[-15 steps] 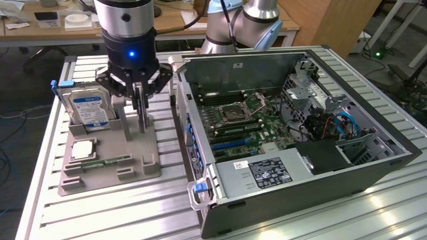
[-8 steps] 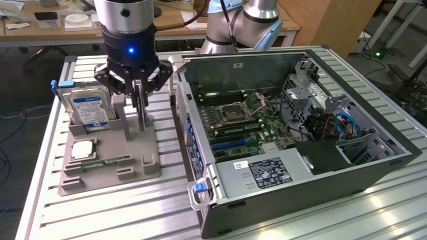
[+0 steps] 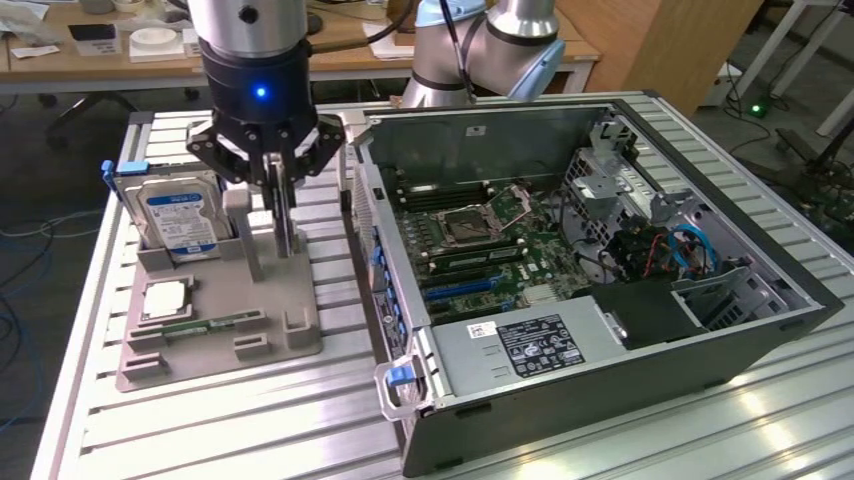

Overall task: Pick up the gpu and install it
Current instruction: 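Pick up the gpu and move the gpu toward the slot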

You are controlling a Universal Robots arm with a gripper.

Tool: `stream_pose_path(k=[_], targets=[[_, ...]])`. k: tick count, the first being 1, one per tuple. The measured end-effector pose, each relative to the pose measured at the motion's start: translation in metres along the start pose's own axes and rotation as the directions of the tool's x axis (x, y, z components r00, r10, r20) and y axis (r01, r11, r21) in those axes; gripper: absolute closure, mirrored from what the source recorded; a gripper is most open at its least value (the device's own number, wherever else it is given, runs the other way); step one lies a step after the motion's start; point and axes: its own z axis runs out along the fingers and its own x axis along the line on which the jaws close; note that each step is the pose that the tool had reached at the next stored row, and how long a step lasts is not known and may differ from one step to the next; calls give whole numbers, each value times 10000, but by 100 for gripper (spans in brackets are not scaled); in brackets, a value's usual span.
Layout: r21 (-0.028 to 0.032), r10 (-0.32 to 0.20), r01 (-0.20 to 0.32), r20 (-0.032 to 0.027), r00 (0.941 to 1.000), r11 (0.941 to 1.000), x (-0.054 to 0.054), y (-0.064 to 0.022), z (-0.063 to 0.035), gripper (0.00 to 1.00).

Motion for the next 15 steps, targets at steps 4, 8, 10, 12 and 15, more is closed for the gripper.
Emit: stream_pose_path(k=[4, 8, 10, 12, 15], targets=[[-7, 0, 0, -1, 10000, 10000, 0, 2, -33, 73], [-17, 1, -1, -1, 10000, 10000, 1, 4, -64, 73], [-21, 0, 0, -1, 10000, 10000, 1, 4, -83, 73], [-25, 0, 0, -1, 10000, 10000, 1, 5, -98, 73], [-26, 0, 0, -1, 10000, 10000, 2, 6, -121, 73]])
